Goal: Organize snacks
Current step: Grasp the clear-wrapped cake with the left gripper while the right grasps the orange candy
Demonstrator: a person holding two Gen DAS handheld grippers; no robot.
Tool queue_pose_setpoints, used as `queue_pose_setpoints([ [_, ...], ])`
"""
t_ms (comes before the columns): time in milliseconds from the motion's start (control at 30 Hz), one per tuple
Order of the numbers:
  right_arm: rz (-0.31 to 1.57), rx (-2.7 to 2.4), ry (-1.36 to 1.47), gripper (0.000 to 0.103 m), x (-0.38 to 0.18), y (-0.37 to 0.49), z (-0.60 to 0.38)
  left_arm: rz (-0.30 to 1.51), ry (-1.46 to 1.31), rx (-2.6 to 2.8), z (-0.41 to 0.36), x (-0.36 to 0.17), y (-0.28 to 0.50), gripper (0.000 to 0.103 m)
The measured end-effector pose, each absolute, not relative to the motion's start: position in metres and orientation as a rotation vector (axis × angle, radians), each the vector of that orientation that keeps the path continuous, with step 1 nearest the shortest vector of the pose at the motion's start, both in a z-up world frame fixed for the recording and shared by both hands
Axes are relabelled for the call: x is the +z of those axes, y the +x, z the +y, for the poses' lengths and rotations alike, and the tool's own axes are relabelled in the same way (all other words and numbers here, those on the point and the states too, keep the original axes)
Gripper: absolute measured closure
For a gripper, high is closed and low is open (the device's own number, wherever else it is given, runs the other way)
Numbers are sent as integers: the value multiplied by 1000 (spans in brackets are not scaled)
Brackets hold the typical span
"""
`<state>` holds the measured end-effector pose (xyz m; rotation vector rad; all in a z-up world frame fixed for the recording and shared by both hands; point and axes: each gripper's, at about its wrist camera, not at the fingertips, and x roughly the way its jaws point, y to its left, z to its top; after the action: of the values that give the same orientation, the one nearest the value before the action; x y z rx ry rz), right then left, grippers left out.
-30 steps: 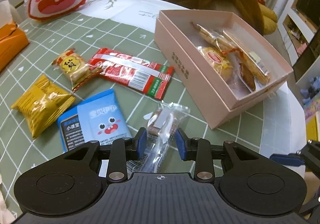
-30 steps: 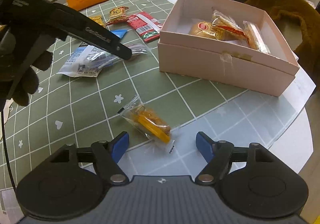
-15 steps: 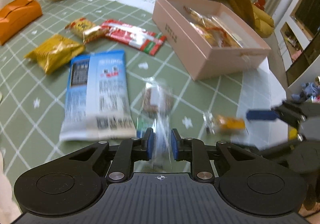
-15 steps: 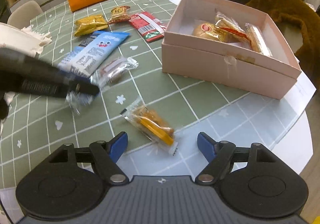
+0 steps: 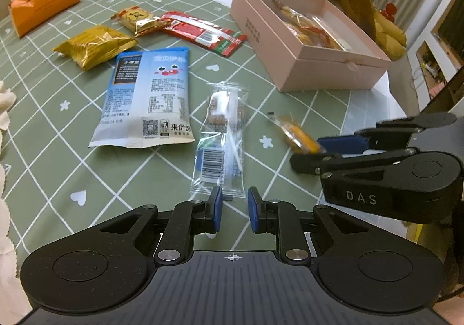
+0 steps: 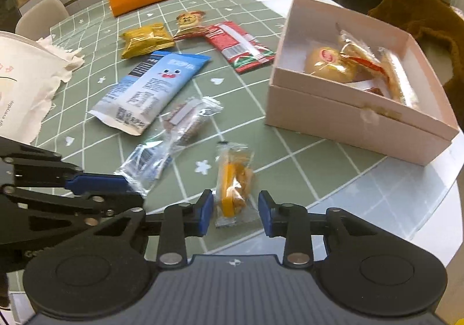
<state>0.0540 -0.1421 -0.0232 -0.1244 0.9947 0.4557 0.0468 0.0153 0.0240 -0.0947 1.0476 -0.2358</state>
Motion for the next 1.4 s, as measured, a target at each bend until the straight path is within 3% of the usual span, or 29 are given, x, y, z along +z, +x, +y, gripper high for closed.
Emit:
queue_pose_setpoints([
  [400, 1006, 247, -52, 67, -25, 72, -184, 1017, -10, -249, -5, 24, 69, 78],
  [467, 997, 249, -52, 62, -26, 69, -190, 1012, 7, -255, -9, 23, 75, 78],
  [533, 992, 253, -47, 48, -27, 67, -193, 1006, 27, -264, -13, 23, 81, 78],
  [600, 982, 258, -52, 41, -29, 64, -194, 1003, 40, -274, -17, 22, 84, 78],
  [733, 961, 251, -69, 24, -33, 60, -193, 1004, 42, -304, -18, 21, 84, 70],
  [800, 954, 242, -59, 21, -35, 60, -195, 987, 28, -309, -14, 20, 79, 71],
  [900, 940, 248, -62, 20, -36, 58, -197, 971, 6, -312, -9, 19, 73, 72],
  [1033, 932, 262, -70, 19, -37, 58, -198, 992, -22, -276, -2, 19, 68, 88],
  [1400, 941, 298, -102, 20, -34, 64, -189, 981, -91, -246, 20, 19, 28, 90],
])
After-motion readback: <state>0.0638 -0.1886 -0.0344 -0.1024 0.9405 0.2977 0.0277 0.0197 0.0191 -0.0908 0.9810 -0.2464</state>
